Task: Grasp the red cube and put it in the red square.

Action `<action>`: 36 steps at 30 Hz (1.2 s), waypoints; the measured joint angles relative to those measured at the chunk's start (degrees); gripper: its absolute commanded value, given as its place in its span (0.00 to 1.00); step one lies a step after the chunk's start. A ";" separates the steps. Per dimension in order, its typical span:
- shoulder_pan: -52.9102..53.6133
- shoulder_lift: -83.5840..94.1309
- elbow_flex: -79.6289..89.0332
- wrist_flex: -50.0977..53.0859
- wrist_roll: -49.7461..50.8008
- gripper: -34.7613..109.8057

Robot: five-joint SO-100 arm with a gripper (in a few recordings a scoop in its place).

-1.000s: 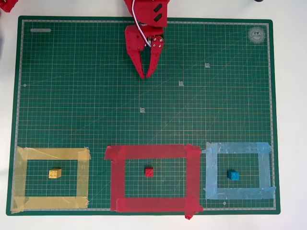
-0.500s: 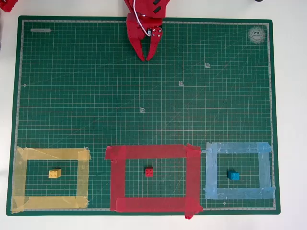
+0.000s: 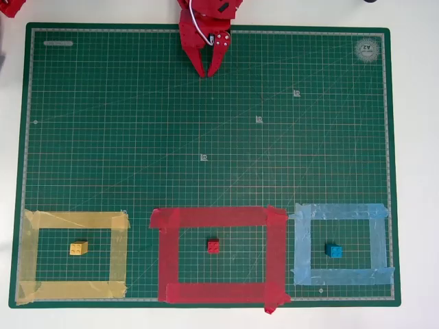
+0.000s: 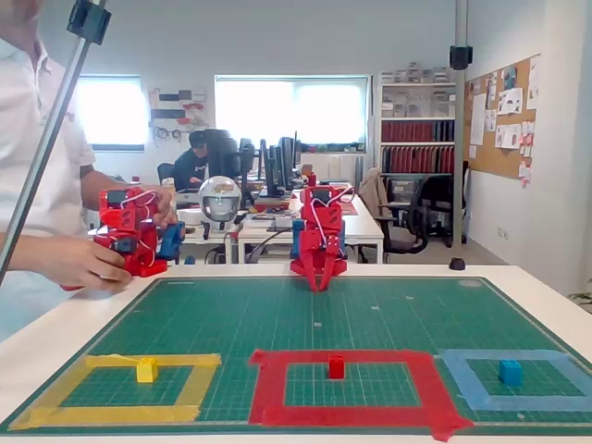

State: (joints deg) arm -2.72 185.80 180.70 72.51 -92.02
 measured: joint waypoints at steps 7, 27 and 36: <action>0.88 0.97 0.00 0.70 0.00 0.25; 2.72 3.69 0.00 2.37 0.70 0.25; 2.99 4.04 0.00 2.90 0.70 0.25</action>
